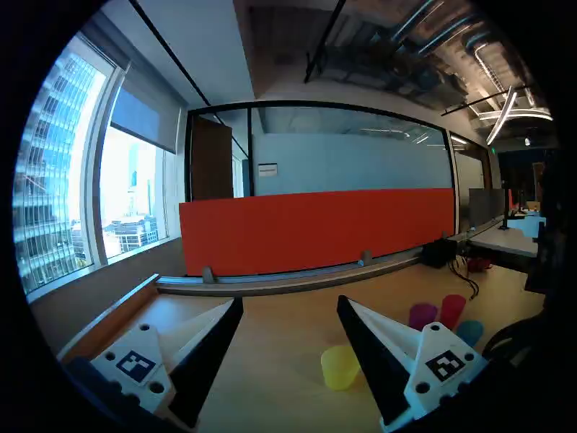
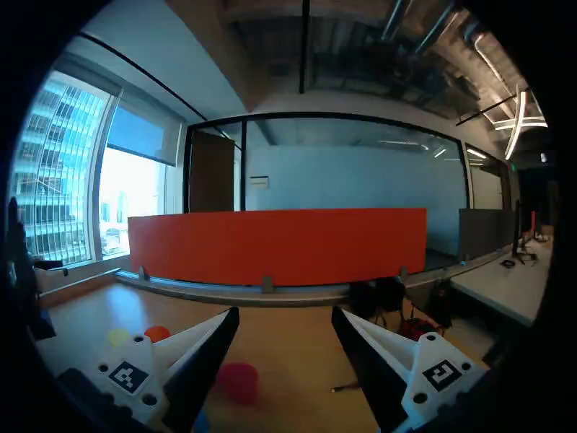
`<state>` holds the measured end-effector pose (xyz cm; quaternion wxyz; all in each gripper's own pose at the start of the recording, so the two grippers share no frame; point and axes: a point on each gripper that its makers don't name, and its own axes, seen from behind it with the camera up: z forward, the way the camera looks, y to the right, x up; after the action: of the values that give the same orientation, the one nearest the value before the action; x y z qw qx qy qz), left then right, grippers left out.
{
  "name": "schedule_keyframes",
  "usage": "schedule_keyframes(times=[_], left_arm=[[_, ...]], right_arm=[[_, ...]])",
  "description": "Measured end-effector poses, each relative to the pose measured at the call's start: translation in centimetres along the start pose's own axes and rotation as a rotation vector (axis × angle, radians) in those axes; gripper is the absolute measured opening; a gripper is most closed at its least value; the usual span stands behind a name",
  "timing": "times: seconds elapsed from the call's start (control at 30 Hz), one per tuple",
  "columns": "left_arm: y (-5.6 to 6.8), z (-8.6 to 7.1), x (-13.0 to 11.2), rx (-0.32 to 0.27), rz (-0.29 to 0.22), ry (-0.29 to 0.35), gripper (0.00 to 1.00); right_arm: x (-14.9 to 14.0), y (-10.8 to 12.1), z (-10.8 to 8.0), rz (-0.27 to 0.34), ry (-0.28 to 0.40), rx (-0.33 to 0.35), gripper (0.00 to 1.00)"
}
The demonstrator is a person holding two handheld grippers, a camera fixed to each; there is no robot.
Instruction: Pour water
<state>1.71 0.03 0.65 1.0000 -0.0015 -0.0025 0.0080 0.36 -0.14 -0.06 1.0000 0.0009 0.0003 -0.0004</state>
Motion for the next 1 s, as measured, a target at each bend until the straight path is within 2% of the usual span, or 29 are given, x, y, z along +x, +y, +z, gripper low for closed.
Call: schedule_keyframes(times=[0.17, 0.27, 0.47, 0.57, 0.77, 1.0], left_arm=[[-0.1, 0.4, 3.3, 0.008, 0.029, 0.002, 0.97], [0.4, 0.7, 5.1, -0.007, 0.03, 0.006, 0.97], [1.7, 1.1, 8.9, -0.063, -0.011, 0.025, 0.97], [2.0, 0.9, 10.2, -0.083, -0.014, 0.042, 0.97], [3.0, 0.9, 10.2, -0.131, -0.007, 0.033, 0.97], [5.6, 0.7, 9.6, -0.259, -0.018, 0.018, 0.97]], right_arm=[[2.5, -0.9, -0.3, -0.006, -0.001, 0.021, 0.99], [4.0, -1.5, -0.4, -0.005, 0.0, 0.041, 0.99], [6.7, -2.1, -0.5, -0.003, 0.001, 0.065, 0.99], [7.3, -1.9, -0.5, -0.018, 0.006, 0.067, 0.99], [7.5, -2.4, -0.7, -0.038, 0.002, 0.093, 0.99], [7.5, -4.6, -1.3, -0.035, -0.016, 0.215, 0.99]])
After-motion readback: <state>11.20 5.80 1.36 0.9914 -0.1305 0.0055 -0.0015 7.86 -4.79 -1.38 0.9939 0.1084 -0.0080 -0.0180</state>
